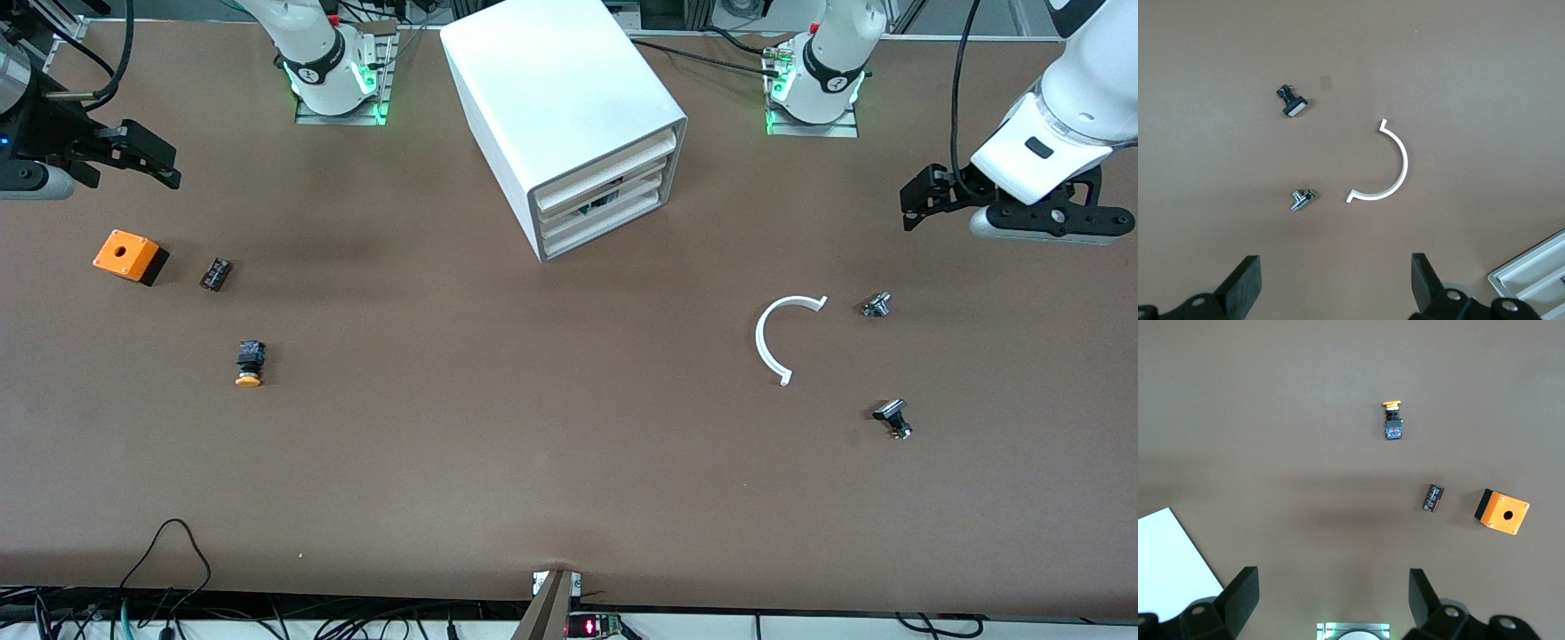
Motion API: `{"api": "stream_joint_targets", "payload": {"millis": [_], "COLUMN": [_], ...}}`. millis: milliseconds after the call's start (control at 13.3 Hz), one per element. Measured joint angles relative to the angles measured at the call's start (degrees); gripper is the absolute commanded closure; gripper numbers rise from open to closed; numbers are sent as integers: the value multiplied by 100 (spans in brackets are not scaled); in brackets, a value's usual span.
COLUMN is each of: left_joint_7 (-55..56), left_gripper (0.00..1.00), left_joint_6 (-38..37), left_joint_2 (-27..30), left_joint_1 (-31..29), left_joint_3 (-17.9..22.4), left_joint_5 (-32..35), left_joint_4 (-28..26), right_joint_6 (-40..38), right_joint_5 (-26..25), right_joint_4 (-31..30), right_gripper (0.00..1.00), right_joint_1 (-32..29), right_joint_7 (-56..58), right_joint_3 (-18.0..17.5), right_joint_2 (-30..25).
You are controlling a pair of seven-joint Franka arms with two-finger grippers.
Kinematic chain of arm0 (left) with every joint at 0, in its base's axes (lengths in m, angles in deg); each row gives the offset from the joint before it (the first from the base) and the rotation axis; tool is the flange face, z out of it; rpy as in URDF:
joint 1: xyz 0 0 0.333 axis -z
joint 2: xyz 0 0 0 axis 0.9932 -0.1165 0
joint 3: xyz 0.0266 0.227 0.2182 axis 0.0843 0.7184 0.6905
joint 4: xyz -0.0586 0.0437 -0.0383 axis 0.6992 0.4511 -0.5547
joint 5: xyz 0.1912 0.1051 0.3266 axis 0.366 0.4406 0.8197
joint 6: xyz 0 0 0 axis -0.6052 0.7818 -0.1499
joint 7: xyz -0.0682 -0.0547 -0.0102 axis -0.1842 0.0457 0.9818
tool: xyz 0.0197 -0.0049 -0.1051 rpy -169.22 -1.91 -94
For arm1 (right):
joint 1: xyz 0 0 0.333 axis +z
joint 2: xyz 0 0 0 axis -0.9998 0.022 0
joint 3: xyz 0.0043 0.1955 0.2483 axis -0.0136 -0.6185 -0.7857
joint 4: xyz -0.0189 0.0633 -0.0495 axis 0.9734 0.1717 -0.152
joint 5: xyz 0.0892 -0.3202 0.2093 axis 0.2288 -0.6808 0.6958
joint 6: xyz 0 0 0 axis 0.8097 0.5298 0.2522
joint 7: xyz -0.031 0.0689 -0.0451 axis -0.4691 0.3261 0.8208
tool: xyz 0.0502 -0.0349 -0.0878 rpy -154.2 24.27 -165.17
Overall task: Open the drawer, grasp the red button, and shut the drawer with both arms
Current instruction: 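Reach the left gripper to the white cabinet drawer handle while the right gripper lowers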
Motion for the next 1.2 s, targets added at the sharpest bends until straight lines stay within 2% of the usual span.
{"api": "stream_joint_targets", "payload": {"millis": [225,450,675,1200], "left_joint_7": [7,8,9,13], "left_gripper": [1,1,1,1], "left_joint_6": [-27,-42,-49,-56], "left_joint_2": [0,0,0,0], "left_joint_1": [-3,-2,-2,-2], "left_joint_3": [-2,-3,-4,-4], "left_joint_5": [0,0,0,0], "left_joint_4": [5,8,10,14], "right_joint_6": [-2,14,36,528], "right_joint_5": [37,340,424,444], "right_joint_4": [-28,-39,-44,-88], "right_gripper": [1,1,1,2], "right_joint_1": [-1,-6,-27,27], "right_joint_7": [-2,-1,20,11], "right_joint_3": [1,100,162,117], "right_joint_2": [1,39,160,980]}}
